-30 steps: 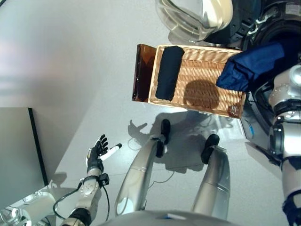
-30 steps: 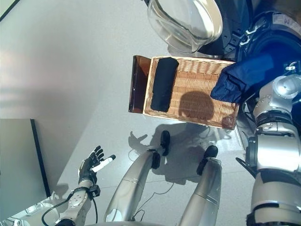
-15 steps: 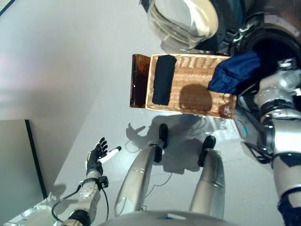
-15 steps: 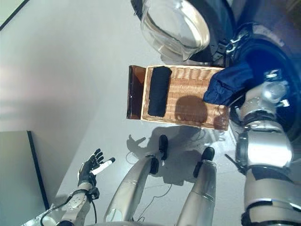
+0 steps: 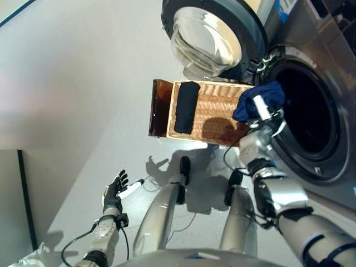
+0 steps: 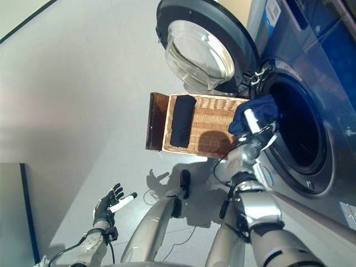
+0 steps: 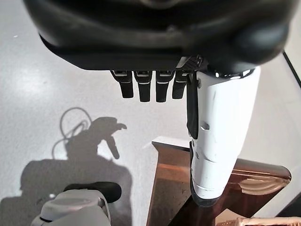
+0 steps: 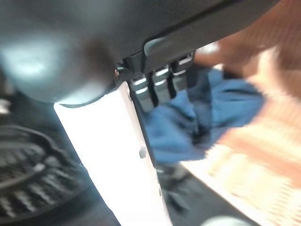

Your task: Pick up the clothes and place them into the washing machine

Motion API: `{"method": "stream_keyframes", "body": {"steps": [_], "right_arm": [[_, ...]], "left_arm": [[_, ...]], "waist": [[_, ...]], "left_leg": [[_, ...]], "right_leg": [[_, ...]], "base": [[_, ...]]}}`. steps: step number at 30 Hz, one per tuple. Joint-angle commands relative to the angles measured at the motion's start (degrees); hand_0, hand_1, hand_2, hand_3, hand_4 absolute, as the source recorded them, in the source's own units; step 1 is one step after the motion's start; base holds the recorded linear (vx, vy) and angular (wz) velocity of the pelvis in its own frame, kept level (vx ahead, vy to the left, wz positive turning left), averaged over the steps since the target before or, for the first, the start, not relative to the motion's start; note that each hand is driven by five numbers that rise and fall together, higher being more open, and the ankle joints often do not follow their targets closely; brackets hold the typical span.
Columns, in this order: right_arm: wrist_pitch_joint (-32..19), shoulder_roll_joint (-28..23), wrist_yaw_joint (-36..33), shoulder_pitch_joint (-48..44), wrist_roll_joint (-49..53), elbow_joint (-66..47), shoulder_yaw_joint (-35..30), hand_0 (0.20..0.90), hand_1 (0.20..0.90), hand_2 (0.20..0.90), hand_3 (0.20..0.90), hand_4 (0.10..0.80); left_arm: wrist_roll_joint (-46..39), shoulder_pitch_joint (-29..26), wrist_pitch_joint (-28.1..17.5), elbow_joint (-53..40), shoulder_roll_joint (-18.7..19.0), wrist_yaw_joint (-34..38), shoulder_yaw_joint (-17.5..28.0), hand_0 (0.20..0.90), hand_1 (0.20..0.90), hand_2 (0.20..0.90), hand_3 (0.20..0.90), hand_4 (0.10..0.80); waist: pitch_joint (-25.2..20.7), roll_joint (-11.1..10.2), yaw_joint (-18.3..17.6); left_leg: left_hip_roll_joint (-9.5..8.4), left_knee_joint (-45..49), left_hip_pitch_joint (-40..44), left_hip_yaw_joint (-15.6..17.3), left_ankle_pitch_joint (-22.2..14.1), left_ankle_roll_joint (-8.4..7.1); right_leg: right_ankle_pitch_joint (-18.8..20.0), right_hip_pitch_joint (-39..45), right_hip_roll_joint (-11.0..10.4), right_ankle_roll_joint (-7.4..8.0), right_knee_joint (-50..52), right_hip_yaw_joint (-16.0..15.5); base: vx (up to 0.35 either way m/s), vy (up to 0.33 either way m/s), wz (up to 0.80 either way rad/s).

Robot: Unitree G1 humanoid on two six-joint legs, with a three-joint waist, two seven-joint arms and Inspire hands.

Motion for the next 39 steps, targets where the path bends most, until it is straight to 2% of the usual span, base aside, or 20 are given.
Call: {"method": "stream_keyframes", "body": {"steps": [1,2,3,6,10,14,19,24,25,26,29,30,31,39], "right_arm": [[-4.5,-1.7,2.7,3.1,-3.3,-8.3,0.7,0.9,0.9,0.9,0.9,0.8],[-3.5,-2.0,2.5,4.5,-6.0,-9.1,2.4,0.9,0.9,0.9,0.9,0.8],[-3.5,-1.9,2.4,4.6,-6.2,-9.2,2.5,0.9,0.9,0.9,0.9,0.8],[2.2,-5.0,1.7,8.2,-19.9,-12.7,8.4,0.9,0.9,0.9,0.9,0.8],[6.7,-9.4,-2.0,8.5,-35.2,-16.5,12.6,0.9,0.9,0.9,0.9,0.8],[12.3,-16.8,-4.9,9.9,-55.8,-22.2,16.5,0.9,0.9,0.9,0.9,0.8],[17.8,-25.7,-7.2,7.3,-77.1,-19.3,23.1,0.9,0.9,0.9,0.9,0.8],[20.2,-28.5,-7.6,1.6,-84.9,-12.0,29.6,0.9,0.9,0.9,0.9,0.8],[21.8,-29.3,-8.1,-2.4,-87.8,-7.8,33.0,0.9,0.9,0.9,0.9,0.8],[21.8,-29.2,-8.2,-2.5,-87.8,-7.6,33.2,0.9,0.9,0.9,0.9,0.8],[24.6,-30.5,-9.2,-8.2,-92.0,-0.8,39.5,0.9,0.9,0.9,0.9,0.8],[25.1,-30.7,-9.6,-9.6,-92.0,0.7,40.3,0.9,0.9,0.9,0.9,0.8],[26.4,-30.9,-10.3,-11.5,-93.2,2.4,41.8,0.9,0.9,0.9,0.9,0.8],[30.4,-30.2,-13.9,-17.8,-93.4,10.5,44.5,0.9,0.9,0.9,0.9,0.8]], "left_arm": [[-1.8,0.9,-1.5,4.1,1.9,0.6,2.7,0.9,0.9,0.9,0.9,0.8],[-1.5,0.8,-1.3,4.6,2.0,0.6,3.1,0.9,0.9,0.9,0.9,0.8],[-1.5,0.8,-1.3,4.6,2.0,0.6,3.2,0.9,0.9,0.9,0.9,0.8],[-0.3,0.5,-1.0,5.9,3.1,0.7,5.4,0.9,0.9,0.9,0.9,0.8],[0.8,0.6,-1.4,6.5,4.3,1.3,7.1,0.9,0.9,0.9,0.9,0.8],[2.1,1.3,-1.8,5.7,4.7,1.9,8.0,0.9,0.9,0.9,0.9,0.8],[5.0,2.4,-2.3,3.3,4.9,1.6,7.9,0.9,0.9,0.9,0.9,0.8],[5.5,1.0,-2.3,3.8,5.3,1.9,8.2,0.9,0.9,0.9,0.9,0.8],[5.1,-0.2,-2.2,3.9,5.4,2.3,8.0,0.9,0.9,0.9,0.9,0.8],[5.1,-0.2,-2.2,3.9,5.3,2.3,8.1,0.9,0.9,0.9,0.9,0.8],[4.0,-0.9,-2.3,1.2,5.4,2.5,8.0,0.9,0.9,0.9,0.9,0.8],[3.5,-1.3,-2.3,1.0,5.6,2.4,8.0,0.9,0.9,0.9,0.9,0.8],[3.1,-2.1,-2.4,0.3,5.8,2.9,7.8,0.9,0.9,0.9,0.9,0.8],[2.5,-4.3,-1.9,1.0,5.9,4.8,7.7,0.9,0.9,0.9,0.9,0.8]], "waist": [[-1.6,-2.1,0.1],[-1.3,-2.6,0.0],[-1.2,-2.6,-0.1],[-0.9,-5.4,-1.0],[-0.7,-7.2,-1.7],[-0.4,-7.9,-2.0],[-0.3,-7.9,-1.1],[-0.2,-8.6,-0.6],[0.0,-9.1,-0.2],[0.0,-9.1,-0.3],[1.4,-9.6,0.3],[1.7,-9.7,0.4],[2.0,-10.2,0.7],[2.2,-10.6,1.4]], "left_leg": [[-0.49,-2.0,2.2,-0.7,-3.3,-3.98],[-0.23,-2.6,2.0,-0.4,-1.3,-3.71],[-0.26,-2.6,2.1,-0.5,-1.3,-3.71],[0.36,-3.1,3.1,-0.9,-0.8,-3.95],[0.77,-2.8,2.6,-1.2,-0.5,-4.11],[1.05,-2.1,1.7,-1.7,-0.6,-4.26],[1.22,-1.3,0.8,-2.5,-0.8,-4.43],[1.55,0.0,-1.0,-2.8,-1.0,-4.82],[1.91,0.8,-2.1,-3.0,-1.0,-5.12],[1.92,0.9,-2.2,-3.0,-1.0,-5.12],[2.39,4.8,-5.1,-4.0,-1.9,-5.72],[2.48,6.4,-6.2,-4.3,-2.3,-5.84],[2.87,9.1,-7.4,-5.0,-5.0,-6.45],[3.31,17.5,-14.7,-6.9,-8.0,-7.25]], "right_leg": [[5.4,5.0,0.7,0.3,-10.0,0.3],[7.2,5.0,1.0,-0.15,-10.8,-0.1],[7.1,5.2,0.9,-0.14,-10.8,-0.1],[7.7,6.4,1.5,-0.29,-12.1,-0.8],[8.0,6.3,2.3,-0.49,-12.5,-0.9],[8.0,5.8,2.8,-0.5,-12.5,-1.1],[7.7,5.3,2.9,-0.43,-12.0,-1.3],[7.5,3.7,3.4,-0.66,-11.5,-1.4],[7.3,3.0,3.7,-0.89,-11.1,-1.5],[7.3,2.9,3.7,-0.89,-11.1,-1.5],[6.3,0.8,4.4,-1.54,-8.4,-1.8],[5.8,-0.1,4.6,-1.83,-7.1,-2.0],[2.9,-0.9,5.0,-1.84,-4.3,-1.9],[-1.1,-7.0,5.0,-3.03,4.7,-3.1]], "base": [[0.031,-0.039,-0.02],[0.019,-0.025,0.05],[-0.087,-0.032,0.01],[0.005,-0.074,-0.05],[-0.008,-0.049,-0.03],[-0.014,-0.038,-0.04],[-0.006,-0.023,0.02],[-0.035,-0.031,0.06],[-0.034,-0.041,0.07],[-0.056,-0.067,0.05],[-0.071,-0.064,0.05],[0.01,-0.123,0.08],[0.045,-0.101,0.13],[-0.022,-0.068,0.18]]}}
